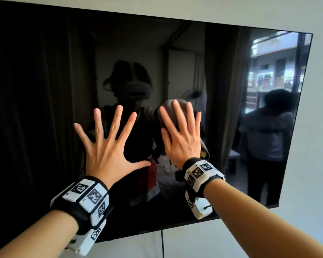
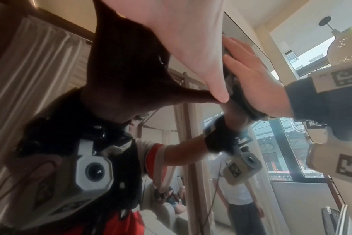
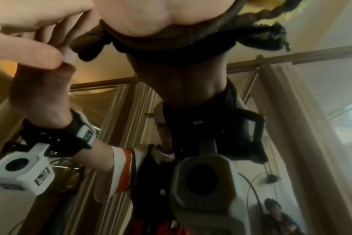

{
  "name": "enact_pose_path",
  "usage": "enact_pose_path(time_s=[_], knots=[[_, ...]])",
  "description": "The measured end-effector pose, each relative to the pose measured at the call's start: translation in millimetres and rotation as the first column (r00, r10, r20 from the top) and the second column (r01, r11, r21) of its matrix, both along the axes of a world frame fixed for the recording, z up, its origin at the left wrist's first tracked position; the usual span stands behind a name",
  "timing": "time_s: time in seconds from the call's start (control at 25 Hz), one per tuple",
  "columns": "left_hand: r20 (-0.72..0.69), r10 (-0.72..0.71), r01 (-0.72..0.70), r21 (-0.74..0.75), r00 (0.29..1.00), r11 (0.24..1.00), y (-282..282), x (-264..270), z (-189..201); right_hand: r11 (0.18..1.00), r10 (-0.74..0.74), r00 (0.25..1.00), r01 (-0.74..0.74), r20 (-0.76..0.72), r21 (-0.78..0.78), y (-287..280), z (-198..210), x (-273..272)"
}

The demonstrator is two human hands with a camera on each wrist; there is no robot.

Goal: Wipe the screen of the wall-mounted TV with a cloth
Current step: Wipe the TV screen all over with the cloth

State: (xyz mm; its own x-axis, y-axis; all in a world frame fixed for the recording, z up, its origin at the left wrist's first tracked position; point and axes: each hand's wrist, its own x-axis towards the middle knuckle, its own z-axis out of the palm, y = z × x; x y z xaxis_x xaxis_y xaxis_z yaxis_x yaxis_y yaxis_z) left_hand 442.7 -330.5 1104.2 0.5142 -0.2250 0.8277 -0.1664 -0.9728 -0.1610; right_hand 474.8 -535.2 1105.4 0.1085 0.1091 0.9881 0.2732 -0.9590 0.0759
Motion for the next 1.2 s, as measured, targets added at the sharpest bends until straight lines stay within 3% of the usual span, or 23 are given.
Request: enact_pose_path(time_s=[0.08, 0.24, 0.28, 0.32, 0.44, 0.48, 0.52, 0.56, 0.64, 0.68, 0.76, 0.84, 0.88, 0.92, 1.0, 1.04, 1.08, 1.2], knots=[[-0.001, -0.01, 0.01, -0.001, 1.0, 1.0, 0, 0, -1, 0.998, -0.016, 1.0, 0.017, 0.019, -0.066, 3, 6, 2], [0.021, -0.02, 0.02, 0.005, 1.0, 1.0, 1, 2, -3, 0.939, -0.03, 0.999, 0.015, 0.038, 0.344, 1, 60, 6], [0.025, -0.025, 0.025, 0.004, 0.999, 1.0, 1, 3, -4, 0.929, -0.032, 0.999, 0.017, 0.035, 0.369, 8, 58, 5], [0.026, -0.026, 0.026, -0.001, 0.999, 1.0, 1, 3, -4, 0.951, -0.025, 0.999, 0.012, 0.038, 0.309, 19, 49, 4], [0.021, -0.023, 0.023, -0.006, 1.0, 1.0, -1, 4, -3, 0.997, 0.006, 1.0, -0.007, -0.013, -0.076, 36, 9, -1], [0.021, -0.02, 0.02, -0.002, 1.0, 1.0, 0, 4, -4, 0.994, -0.007, 1.0, 0.007, 0.005, -0.11, 27, 13, 0], [0.024, -0.014, 0.014, 0.003, 1.0, 1.0, 2, 4, -4, 0.999, -0.021, 0.999, 0.023, 0.026, -0.047, 18, 25, 4], [0.031, -0.009, 0.009, 0.011, 0.999, 1.0, 6, 4, -4, 0.993, -0.028, 0.999, 0.025, 0.025, 0.117, 10, 39, 7], [0.058, 0.011, -0.012, 0.02, 0.998, 1.0, 24, 0, -3, 0.923, -0.024, 1.0, 0.024, -0.006, 0.385, 9, 55, 7], [0.068, 0.029, -0.031, 0.018, 0.997, 0.999, 37, -2, -1, 0.924, -0.028, 1.0, 0.028, -0.005, 0.38, 17, 51, 6], [0.079, 0.092, -0.091, -0.014, 0.993, 0.996, 74, -8, 3, 0.996, -0.007, 1.0, 0.006, 0.012, 0.084, 43, 28, 2], [0.065, 0.152, -0.149, -0.057, 0.986, 0.987, 111, -15, 6, 0.98, 0.009, 1.0, -0.006, 0.014, -0.201, 52, 15, 0], [0.044, 0.17, -0.167, -0.074, 0.984, 0.983, 129, -17, 7, 0.977, -0.001, 1.0, 0.006, 0.025, -0.211, 51, 21, 1], [0.023, 0.177, -0.175, -0.086, 0.984, 0.981, 145, -19, 6, 0.992, -0.011, 0.999, 0.015, 0.032, -0.126, 51, 31, 4], [-0.016, 0.176, -0.177, -0.076, 0.984, 0.981, 169, -21, 1, 0.984, -0.021, 1.0, 0.017, 0.019, 0.176, 63, 46, 4], [-0.036, 0.174, -0.176, -0.066, 0.984, 0.982, 175, -21, -2, 0.971, -0.017, 1.0, 0.012, 0.018, 0.238, 76, 44, 2], [-0.049, 0.169, -0.171, -0.056, 0.984, 0.984, 180, -20, -4, 0.981, -0.011, 1.0, 0.006, 0.025, 0.196, 94, 36, -1], [-0.039, 0.136, -0.138, -0.052, 0.99, 0.989, 185, -15, -8, 0.965, 0.023, 1.0, -0.019, 0.011, -0.263, 136, 3, -8]])
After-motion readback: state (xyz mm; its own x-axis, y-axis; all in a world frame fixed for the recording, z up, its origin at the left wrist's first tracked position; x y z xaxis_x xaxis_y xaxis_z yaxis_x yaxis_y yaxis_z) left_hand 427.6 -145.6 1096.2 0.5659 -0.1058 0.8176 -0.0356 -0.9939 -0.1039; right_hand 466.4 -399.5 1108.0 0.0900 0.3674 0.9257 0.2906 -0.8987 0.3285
